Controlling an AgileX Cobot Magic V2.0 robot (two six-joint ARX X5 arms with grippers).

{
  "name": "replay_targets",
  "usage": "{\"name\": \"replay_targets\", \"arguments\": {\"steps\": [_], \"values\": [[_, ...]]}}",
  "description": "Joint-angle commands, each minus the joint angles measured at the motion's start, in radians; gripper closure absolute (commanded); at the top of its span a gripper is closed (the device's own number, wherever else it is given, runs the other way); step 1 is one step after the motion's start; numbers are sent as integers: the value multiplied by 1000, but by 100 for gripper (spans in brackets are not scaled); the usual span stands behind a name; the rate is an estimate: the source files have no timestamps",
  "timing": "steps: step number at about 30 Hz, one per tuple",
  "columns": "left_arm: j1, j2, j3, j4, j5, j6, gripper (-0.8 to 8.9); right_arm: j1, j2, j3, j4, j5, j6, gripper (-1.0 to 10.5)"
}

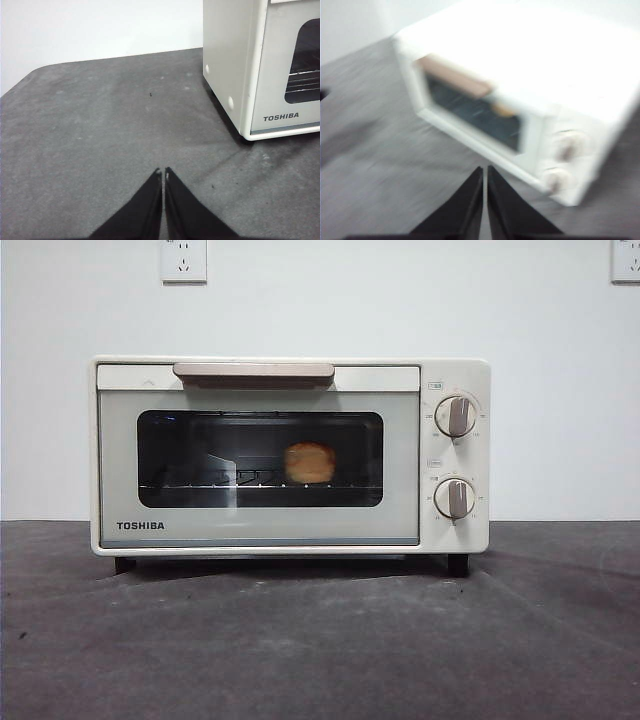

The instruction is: The left arm flap open the oven, the right arm pick bread and place it into oven, the left arm flap close the oven

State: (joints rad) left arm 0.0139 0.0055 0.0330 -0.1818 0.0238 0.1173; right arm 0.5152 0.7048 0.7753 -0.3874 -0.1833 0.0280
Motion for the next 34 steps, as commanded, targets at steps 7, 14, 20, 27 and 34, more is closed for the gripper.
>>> {"name": "replay_targets", "arguments": {"steps": [7, 14, 20, 27, 34], "values": [[1, -2, -18, -5, -2, -3, 798, -379, -228, -218, 140, 1, -15, 937], [1, -2, -18, -5, -2, -3, 798, -495, -430, -460, 345, 4, -9, 937], [1, -2, -18, -5, -2, -3, 798, -506, -568, -618, 410, 39, -3, 937], [1, -2, -18, -5, -2, -3, 798, -506, -663, -743, 410, 84, 37, 937], [1, -2, -18, -5, -2, -3, 798, -506, -702, -766, 315, 84, 51, 937]]}}
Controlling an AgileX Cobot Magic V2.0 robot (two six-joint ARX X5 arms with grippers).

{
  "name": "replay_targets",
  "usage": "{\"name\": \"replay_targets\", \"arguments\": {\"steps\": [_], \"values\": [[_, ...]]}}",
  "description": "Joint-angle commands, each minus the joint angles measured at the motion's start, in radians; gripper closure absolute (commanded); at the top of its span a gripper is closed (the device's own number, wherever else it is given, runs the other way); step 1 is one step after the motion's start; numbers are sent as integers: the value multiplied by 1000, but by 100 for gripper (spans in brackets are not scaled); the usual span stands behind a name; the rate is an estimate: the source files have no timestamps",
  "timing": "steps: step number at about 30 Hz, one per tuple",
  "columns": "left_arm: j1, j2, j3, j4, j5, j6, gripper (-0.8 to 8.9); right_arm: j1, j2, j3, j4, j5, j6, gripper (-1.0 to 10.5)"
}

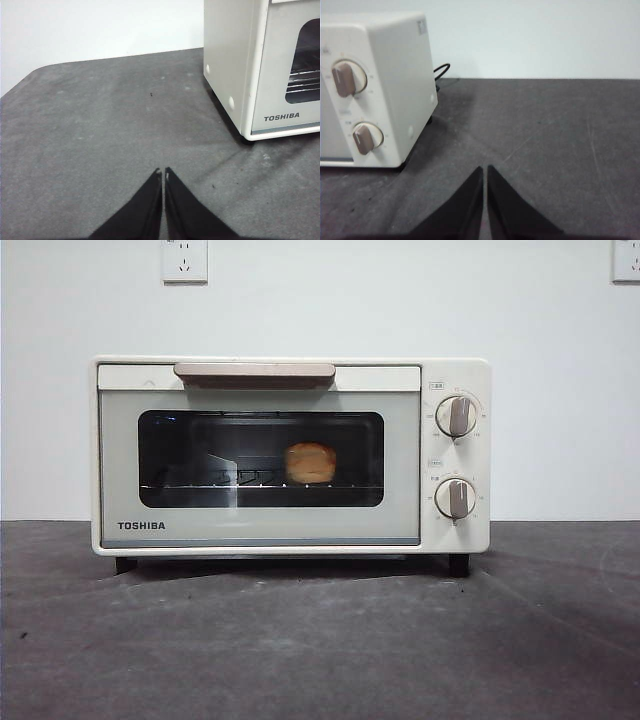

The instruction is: The left arm flap open the oven, the right arm pick bread and place it into oven, the left arm flap close the oven

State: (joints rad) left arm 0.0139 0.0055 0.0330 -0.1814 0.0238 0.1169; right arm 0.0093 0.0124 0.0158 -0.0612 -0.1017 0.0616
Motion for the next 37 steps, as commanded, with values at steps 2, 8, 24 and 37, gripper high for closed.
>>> {"name": "replay_targets", "arguments": {"steps": [2, 8, 24, 37], "values": [[1, -2, -18, -6, -2, -2, 798, 0, -9, -7, -32, 2, 18, 937], [1, -2, -18, -6, -2, -2, 798, 0, -9, -7, -116, 2, 20, 937], [1, -2, -18, -6, -2, -2, 798, 0, -9, -6, -36, -2, 17, 937], [1, -2, -18, -6, -2, -2, 797, 0, -9, -6, -36, -2, 17, 937]]}}
